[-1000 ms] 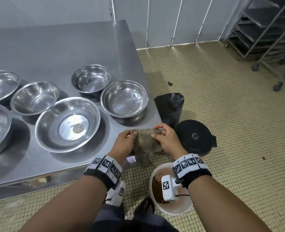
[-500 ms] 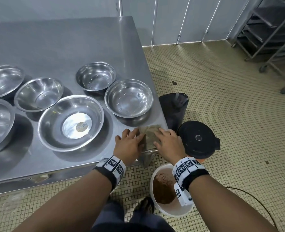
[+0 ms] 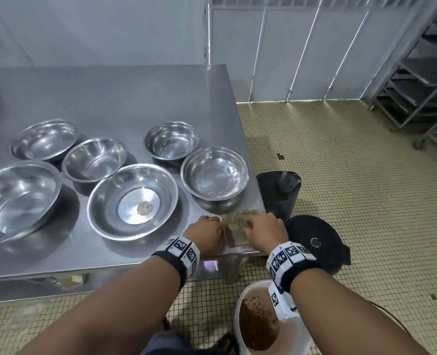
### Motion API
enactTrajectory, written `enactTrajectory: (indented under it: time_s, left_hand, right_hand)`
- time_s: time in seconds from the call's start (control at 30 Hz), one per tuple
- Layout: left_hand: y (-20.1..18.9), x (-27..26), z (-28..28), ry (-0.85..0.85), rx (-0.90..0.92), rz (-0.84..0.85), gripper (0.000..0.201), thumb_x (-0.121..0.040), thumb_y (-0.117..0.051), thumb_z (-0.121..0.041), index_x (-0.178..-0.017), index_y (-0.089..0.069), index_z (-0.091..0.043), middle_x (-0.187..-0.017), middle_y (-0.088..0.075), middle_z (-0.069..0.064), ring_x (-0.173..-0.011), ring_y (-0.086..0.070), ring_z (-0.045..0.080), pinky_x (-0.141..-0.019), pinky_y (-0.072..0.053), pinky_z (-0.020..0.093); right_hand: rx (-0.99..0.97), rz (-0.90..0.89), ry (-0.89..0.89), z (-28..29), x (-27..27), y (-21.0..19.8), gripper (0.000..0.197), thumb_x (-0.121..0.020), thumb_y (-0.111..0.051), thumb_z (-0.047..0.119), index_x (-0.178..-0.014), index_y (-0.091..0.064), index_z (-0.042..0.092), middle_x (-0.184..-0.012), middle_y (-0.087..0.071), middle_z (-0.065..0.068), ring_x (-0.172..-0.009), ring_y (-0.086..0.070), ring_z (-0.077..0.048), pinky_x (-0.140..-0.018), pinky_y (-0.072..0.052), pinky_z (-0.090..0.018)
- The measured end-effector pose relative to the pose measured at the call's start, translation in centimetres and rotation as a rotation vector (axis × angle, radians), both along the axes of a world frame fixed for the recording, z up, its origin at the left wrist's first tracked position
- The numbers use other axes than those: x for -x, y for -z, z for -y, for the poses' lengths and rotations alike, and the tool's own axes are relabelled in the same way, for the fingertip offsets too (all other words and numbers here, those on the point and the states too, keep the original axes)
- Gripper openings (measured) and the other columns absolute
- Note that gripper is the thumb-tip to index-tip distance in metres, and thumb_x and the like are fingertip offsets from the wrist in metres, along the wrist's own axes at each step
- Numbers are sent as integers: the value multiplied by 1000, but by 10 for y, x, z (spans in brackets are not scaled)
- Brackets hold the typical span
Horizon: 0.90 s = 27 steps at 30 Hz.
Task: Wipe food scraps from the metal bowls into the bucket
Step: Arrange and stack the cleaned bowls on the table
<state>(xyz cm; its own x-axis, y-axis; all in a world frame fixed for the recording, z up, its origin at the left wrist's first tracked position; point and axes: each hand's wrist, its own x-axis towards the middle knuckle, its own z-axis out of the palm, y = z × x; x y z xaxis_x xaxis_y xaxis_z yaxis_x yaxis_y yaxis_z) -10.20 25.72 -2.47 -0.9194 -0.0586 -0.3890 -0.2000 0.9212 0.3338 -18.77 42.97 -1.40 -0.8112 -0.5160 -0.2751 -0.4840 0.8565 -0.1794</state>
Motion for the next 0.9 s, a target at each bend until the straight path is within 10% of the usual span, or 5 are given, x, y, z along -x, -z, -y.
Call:
enactTrajectory:
  time_s: [0.33,0.9]
  left_hand:
    - [-69,-31,87,-382,-120,-329,21,-101,-59,-37,-111,-73,-25,-98,-76,-4,-90,-70,17,-76,-48,28]
    - [-79,-228,363,-950,50,-519,22,-100,-60,-33,-104,-74,-16,-98,-76,3,-89,-68,22,-81,-52,35]
  right_hand:
    - [234,-37,-113,111,-4,-73,25,-99,-51,39,-85,-65,23,-84,-69,1,-80,-65,-24,-74,-55,-36]
    - [470,248,-264,386,-132,-84,21,-98,-60,45,-98,-69,27,-88,-68,9,-81,-63,-10,-75,-54,-32]
